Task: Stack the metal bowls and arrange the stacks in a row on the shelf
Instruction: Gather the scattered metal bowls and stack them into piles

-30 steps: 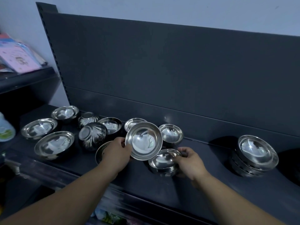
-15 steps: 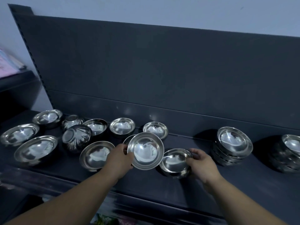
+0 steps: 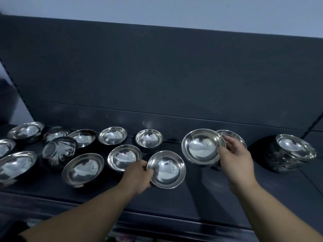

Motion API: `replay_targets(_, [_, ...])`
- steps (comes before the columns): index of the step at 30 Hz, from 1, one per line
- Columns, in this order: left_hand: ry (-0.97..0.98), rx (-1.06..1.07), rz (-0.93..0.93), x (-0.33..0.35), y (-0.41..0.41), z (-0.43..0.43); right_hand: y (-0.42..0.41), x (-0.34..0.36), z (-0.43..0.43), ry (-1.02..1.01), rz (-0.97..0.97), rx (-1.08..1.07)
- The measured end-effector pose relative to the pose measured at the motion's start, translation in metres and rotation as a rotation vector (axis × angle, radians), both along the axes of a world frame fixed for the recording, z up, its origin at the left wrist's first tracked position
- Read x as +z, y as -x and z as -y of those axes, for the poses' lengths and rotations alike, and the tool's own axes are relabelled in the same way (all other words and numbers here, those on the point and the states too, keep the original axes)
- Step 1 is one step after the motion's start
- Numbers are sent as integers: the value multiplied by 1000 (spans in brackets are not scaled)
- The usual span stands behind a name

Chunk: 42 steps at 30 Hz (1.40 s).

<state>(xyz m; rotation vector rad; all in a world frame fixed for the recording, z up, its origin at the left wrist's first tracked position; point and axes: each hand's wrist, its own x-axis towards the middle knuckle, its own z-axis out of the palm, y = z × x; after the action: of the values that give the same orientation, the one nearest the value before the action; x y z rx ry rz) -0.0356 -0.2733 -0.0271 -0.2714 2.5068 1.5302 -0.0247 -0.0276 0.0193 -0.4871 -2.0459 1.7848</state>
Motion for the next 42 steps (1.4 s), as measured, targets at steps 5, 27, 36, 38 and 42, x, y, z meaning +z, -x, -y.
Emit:
replay_targets(5, [-94, 33, 98, -19, 4, -19, 0, -15, 0, 52, 69, 59])
replay_targets(27, [-355, -8, 120, -25, 0, -10, 29, -54, 38, -418, 252, 228])
replay_targets(36, [347, 55, -514, -12, 1, 64, 30, -24, 101, -722, -59, 424])
replay_targets(38, [458, 99, -530, -12, 2, 90, 31, -25, 125, -736, -57, 540])
replay_targets(42, [565, 251, -371, -17, -10, 140, 37, -34, 165, -772, 61, 714])
